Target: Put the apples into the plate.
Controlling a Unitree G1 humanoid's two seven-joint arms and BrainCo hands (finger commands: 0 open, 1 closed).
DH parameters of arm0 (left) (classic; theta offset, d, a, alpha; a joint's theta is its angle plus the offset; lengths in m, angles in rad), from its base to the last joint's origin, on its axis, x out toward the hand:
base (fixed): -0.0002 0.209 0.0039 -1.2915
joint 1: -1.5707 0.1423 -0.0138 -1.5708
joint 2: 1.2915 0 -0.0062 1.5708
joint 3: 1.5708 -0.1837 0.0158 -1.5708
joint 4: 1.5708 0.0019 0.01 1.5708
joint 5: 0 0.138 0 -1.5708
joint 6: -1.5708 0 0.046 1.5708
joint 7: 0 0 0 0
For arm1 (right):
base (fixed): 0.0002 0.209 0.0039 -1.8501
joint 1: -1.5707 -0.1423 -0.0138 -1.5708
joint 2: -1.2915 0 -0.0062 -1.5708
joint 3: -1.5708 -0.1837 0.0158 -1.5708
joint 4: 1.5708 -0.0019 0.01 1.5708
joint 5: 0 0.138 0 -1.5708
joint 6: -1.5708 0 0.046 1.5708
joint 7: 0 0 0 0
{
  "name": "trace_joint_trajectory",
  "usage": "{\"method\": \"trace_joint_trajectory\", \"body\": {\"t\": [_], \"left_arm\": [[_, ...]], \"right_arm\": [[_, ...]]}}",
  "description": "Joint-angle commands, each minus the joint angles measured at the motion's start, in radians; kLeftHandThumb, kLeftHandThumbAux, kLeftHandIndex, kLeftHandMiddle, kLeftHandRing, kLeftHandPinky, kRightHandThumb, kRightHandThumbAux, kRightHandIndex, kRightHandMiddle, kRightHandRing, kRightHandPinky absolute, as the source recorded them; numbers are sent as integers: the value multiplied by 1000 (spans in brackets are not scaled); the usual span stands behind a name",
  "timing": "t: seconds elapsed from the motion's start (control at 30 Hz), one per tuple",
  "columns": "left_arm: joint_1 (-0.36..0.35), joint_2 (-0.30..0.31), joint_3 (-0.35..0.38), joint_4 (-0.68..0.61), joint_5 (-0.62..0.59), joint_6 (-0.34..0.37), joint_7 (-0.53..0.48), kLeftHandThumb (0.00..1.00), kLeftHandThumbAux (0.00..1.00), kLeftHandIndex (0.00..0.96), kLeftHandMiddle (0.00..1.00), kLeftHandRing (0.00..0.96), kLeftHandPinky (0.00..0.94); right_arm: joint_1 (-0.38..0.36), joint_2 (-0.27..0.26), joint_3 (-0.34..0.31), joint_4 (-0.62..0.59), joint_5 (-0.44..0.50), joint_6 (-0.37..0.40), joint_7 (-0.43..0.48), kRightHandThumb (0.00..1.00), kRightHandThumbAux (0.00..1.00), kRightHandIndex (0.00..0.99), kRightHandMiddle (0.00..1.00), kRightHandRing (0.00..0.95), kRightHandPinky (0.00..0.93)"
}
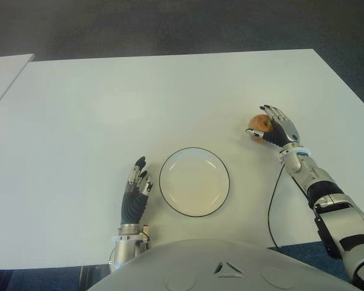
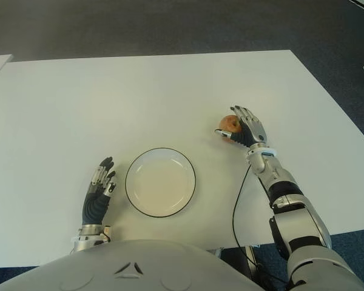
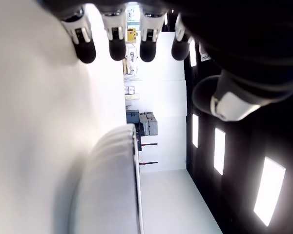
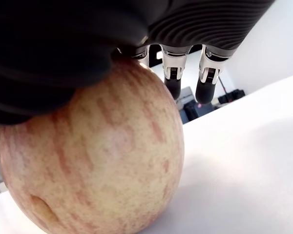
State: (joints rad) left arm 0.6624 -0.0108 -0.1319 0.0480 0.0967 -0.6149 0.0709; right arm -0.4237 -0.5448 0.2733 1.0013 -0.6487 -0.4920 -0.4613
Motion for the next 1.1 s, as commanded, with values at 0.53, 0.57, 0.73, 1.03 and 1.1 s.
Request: {"method": "trace_joint_trajectory", "body": {"t": [0.53,0.57,0.73,1.03,1.1], "left_arm": [[21,3,-4,14,-10,1,-15,0,460,0,0,0,0],[20,4,-4,16,-11,-1,-16,0,461,0,0,0,0],[13,4,2,31,1,-25,-7,0,464,0,0,0,0],[7,0,5,33,-6,-24,-8,0,469,0,0,0,0],[2,-1,8,38,-2,-28,-3,0,470,0,0,0,0]], "right_arm": [[40,81,-76,-49,148,-24,-70,786,584,744,780,777,784],[49,84,-83,-70,153,-20,-71,842,598,777,805,799,805],[67,91,-102,-112,164,-15,-71,956,620,843,855,845,846],[87,93,-125,-174,162,-32,-72,998,627,881,880,867,855],[93,92,-131,-195,162,-30,-70,999,629,885,882,868,856]]}}
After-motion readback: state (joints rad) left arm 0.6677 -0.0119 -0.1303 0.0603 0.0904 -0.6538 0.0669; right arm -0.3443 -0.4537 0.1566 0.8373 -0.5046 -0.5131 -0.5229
